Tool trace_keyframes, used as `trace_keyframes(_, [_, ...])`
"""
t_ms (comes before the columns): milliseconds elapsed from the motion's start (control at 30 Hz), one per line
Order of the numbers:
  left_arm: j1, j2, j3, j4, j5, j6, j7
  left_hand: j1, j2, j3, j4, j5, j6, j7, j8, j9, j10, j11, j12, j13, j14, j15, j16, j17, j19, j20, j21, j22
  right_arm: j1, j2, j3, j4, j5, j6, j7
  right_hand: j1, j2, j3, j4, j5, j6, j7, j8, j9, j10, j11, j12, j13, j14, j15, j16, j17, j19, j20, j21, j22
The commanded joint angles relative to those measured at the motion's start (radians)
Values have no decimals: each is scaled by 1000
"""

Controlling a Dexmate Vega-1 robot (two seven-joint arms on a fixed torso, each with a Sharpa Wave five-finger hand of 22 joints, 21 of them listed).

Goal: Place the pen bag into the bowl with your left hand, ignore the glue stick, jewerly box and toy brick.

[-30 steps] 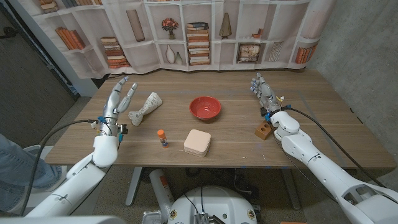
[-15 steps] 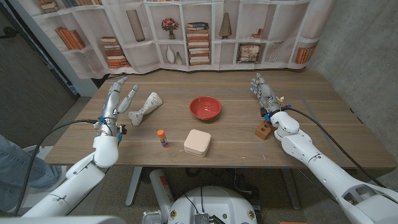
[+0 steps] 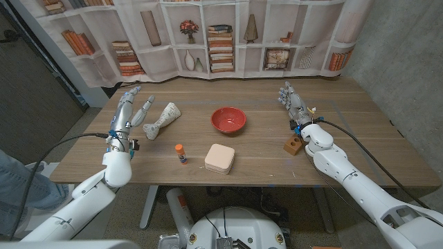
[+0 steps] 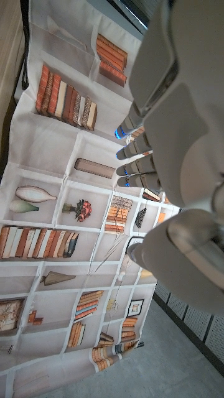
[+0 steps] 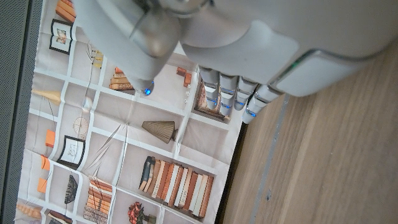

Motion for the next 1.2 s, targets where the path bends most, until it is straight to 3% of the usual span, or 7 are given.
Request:
trace_keyframes(33, [1, 22, 12, -26, 10, 73, 1, 16, -1, 2, -5, 5, 6, -2, 0, 2, 7, 1, -5, 5, 9, -9, 0, 4, 3, 0, -1, 3, -4, 2, 1, 5, 3, 6, 2, 1, 8, -2, -3, -1, 7, 2, 1, 4, 7, 2, 0, 3, 10, -3, 0, 3, 5, -15, -1, 1])
trace_keyframes(1000, [5, 66, 27, -99, -14, 240, -50, 51, -6, 2, -25, 13, -5, 1, -10, 2, 4, 6, -13, 5, 12, 1, -4, 5, 13, 23, -4, 4, -17, -1, 8, 9, 14, 20, 12, 2, 10, -5, -7, -1, 10, 2, 1, 5, 10, 0, -1, 3, 19, -2, 1, 4, 14, -16, -12, 2])
trace_keyframes(1200, [2, 73, 34, -114, -14, 274, -56, 60, -9, 1, -30, 15, -9, 4, -13, 3, 0, 19, -16, 6, 19, 10, -2, 5, 14, 30, -5, 4, -23, -8, 11, -3, 15, 18, 11, 2, 11, -5, -7, -1, 10, 0, 0, 5, 14, -1, 0, 3, 23, -1, 2, 4, 19, -14, -14, 2])
